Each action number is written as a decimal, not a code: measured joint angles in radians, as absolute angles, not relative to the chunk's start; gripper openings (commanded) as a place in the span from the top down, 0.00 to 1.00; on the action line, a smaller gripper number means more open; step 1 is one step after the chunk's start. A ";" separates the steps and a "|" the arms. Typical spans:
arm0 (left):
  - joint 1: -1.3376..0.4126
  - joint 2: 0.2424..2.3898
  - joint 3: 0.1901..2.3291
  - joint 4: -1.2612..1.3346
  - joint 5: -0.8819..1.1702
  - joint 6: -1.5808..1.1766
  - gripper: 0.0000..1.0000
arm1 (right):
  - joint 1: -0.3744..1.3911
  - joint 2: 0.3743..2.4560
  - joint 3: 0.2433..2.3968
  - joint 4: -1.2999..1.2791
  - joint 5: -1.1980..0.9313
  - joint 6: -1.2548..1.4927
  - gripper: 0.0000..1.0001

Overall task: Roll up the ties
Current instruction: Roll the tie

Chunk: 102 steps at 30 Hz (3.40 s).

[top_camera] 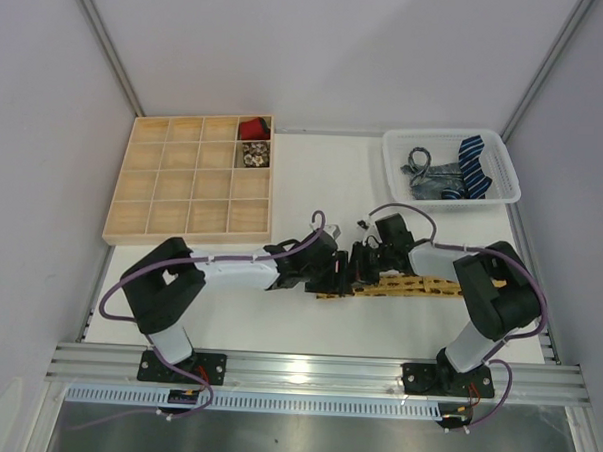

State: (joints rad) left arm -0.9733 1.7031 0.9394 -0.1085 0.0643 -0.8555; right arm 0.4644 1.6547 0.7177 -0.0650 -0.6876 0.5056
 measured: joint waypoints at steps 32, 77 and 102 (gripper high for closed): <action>-0.769 1.547 0.616 0.139 0.322 -0.877 0.29 | 0.502 1.654 0.736 -0.077 -0.624 0.442 1.00; -0.792 1.657 0.646 0.224 0.251 -1.053 1.00 | 0.530 1.626 0.741 -0.086 -0.568 0.434 1.00; -0.795 1.443 0.571 0.004 0.093 -0.970 1.00 | 0.529 1.615 0.726 -0.090 -0.428 0.454 1.00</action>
State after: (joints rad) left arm -0.7948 1.4425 0.5713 0.0044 0.0929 -0.9703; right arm 0.5293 1.6146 0.7258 -0.0898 -0.4278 0.4538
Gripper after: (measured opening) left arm 0.102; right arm 0.009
